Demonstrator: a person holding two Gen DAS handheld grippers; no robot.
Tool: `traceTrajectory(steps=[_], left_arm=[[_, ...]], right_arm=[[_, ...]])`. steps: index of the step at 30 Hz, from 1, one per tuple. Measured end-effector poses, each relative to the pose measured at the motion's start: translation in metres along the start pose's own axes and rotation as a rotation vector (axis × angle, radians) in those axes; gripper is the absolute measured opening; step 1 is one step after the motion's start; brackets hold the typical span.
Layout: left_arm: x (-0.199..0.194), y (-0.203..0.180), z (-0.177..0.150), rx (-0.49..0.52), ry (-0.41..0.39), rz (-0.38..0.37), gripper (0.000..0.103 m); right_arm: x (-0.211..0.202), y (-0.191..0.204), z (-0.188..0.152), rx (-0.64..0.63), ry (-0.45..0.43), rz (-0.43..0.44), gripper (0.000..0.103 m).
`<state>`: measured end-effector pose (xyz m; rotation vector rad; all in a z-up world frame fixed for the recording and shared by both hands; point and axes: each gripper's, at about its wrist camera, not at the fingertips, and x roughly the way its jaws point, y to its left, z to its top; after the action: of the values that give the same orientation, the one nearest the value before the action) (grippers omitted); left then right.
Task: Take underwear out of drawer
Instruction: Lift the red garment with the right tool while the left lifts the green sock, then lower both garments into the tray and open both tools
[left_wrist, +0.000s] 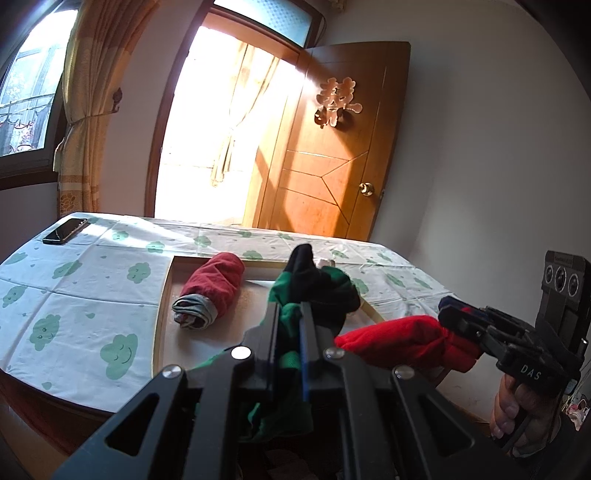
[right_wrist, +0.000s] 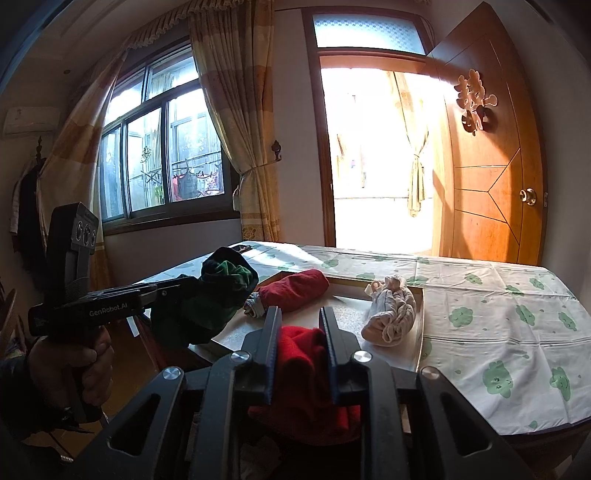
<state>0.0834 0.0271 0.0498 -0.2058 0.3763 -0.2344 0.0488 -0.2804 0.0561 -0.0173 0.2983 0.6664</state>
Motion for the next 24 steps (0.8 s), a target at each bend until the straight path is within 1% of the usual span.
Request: traceTrajectory(steps=[1,2,5,6,7,9,12,14,15,18,20,21,24], left_arm=[[0.001,0.001,0.000,-0.001,0.003,0.000,0.006],[0.002,0.002,-0.002,-0.001,0.006,0.000,0.006],[0.006,0.005,-0.007,-0.006,0.021,0.002,0.006],[0.008,0.006,-0.009,-0.009,0.028,0.002,0.006],[0.009,0.007,-0.010,-0.013,0.034,0.004,0.006],[0.011,0.009,-0.013,-0.019,0.042,0.006,0.006],[0.010,0.011,-0.014,-0.020,0.040,0.009,0.006],[0.008,0.011,-0.013,-0.018,0.037,0.009,0.006],[0.008,0.012,-0.013,-0.016,0.037,0.011,0.006],[0.009,0.012,-0.012,-0.017,0.041,0.011,0.006],[0.008,0.012,-0.013,-0.015,0.042,0.011,0.006],[0.008,0.012,-0.012,-0.014,0.041,0.012,0.006],[0.008,0.016,-0.009,-0.019,0.037,0.018,0.006]], right_arm=[[0.004,-0.001,-0.002,-0.001,0.020,0.009,0.023],[0.009,0.000,-0.005,-0.006,0.059,0.020,0.023],[0.018,0.001,-0.021,-0.030,0.125,0.013,0.024],[0.023,0.000,-0.026,-0.030,0.158,0.009,0.027],[0.025,-0.001,-0.031,-0.029,0.172,0.005,0.028],[0.033,-0.005,-0.037,-0.022,0.212,-0.003,0.033],[0.045,-0.004,-0.043,-0.042,0.264,-0.005,0.033],[0.051,0.001,-0.046,-0.067,0.295,0.013,0.033],[0.052,0.004,-0.047,-0.075,0.300,0.020,0.029],[0.058,0.010,-0.050,-0.093,0.320,0.039,0.026],[0.060,0.015,-0.053,-0.107,0.326,0.062,0.015],[0.059,0.017,-0.054,-0.103,0.324,0.085,0.012],[0.050,0.026,-0.052,-0.097,0.273,0.113,0.010]])
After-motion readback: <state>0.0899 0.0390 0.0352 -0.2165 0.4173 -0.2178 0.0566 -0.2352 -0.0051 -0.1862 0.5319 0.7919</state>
